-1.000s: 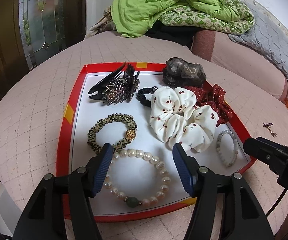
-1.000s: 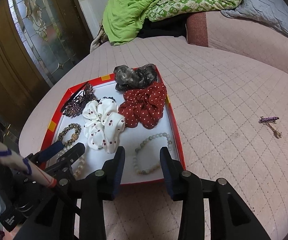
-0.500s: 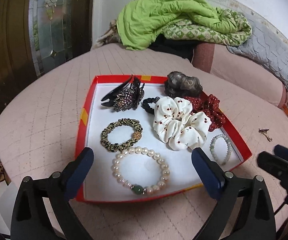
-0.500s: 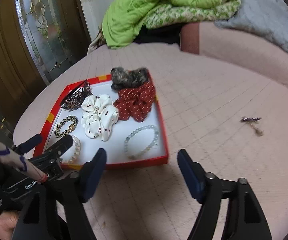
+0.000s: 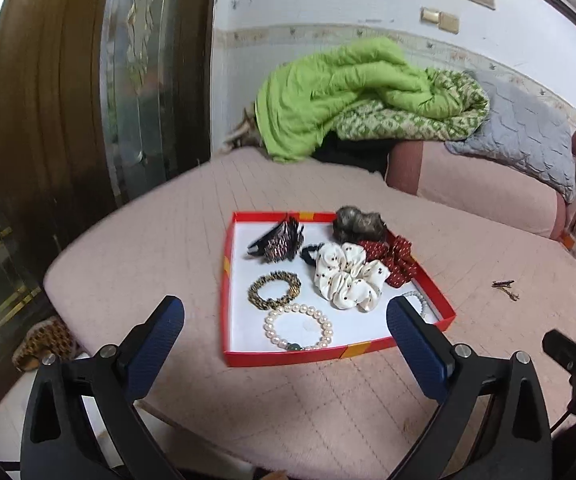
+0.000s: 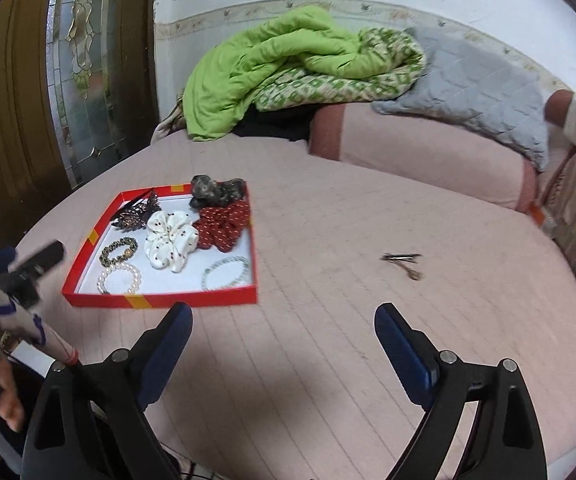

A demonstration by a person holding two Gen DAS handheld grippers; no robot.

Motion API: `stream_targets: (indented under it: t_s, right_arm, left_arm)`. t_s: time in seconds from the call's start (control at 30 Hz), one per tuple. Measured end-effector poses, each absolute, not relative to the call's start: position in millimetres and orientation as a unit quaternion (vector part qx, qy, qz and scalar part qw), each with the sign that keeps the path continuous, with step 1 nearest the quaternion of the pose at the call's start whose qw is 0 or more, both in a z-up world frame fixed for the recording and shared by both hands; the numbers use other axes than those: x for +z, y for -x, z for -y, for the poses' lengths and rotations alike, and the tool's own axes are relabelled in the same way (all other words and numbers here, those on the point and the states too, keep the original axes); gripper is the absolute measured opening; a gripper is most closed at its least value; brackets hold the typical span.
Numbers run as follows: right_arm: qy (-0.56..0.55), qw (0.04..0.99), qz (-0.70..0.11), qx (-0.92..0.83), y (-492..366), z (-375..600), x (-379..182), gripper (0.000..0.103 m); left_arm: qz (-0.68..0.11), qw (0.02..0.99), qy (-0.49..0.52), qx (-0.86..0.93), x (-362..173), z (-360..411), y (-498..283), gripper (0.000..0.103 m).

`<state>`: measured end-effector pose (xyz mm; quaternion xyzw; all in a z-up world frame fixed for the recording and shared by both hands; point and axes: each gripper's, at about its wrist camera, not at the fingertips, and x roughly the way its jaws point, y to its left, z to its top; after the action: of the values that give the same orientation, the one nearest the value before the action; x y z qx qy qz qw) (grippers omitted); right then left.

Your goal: Organize jewelry

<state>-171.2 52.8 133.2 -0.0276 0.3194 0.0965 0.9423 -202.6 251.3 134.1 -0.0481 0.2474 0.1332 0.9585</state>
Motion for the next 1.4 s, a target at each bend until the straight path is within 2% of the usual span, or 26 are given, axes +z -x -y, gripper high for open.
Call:
stream_targets:
  t_s: [0.23, 0.43, 0.7, 1.4]
  right_arm:
    - [0.032, 0.942, -0.315, 0.113, 216, -44, 131, 0.096]
    - [0.032, 0.947, -0.298, 0.117, 234, -39, 134, 0.096]
    - [0.042, 0.948, -0.296, 0.112, 232, -42, 127, 0.097]
    - [0.032, 0.937, -0.327, 0.120, 221, -45, 113, 0.097]
  left_arm:
    - [-0.228, 0.962, -0.029, 0.147, 139, -213, 249, 0.103]
    - [-0.205, 0.968, -0.013, 0.143, 132, -214, 269, 0.103]
    - [-0.239, 0.956, 0.045, 0.165, 108, -230, 249, 0.103]
    - [-0.283, 0.942, 0.050, 0.174, 94, -236, 232, 0.103]
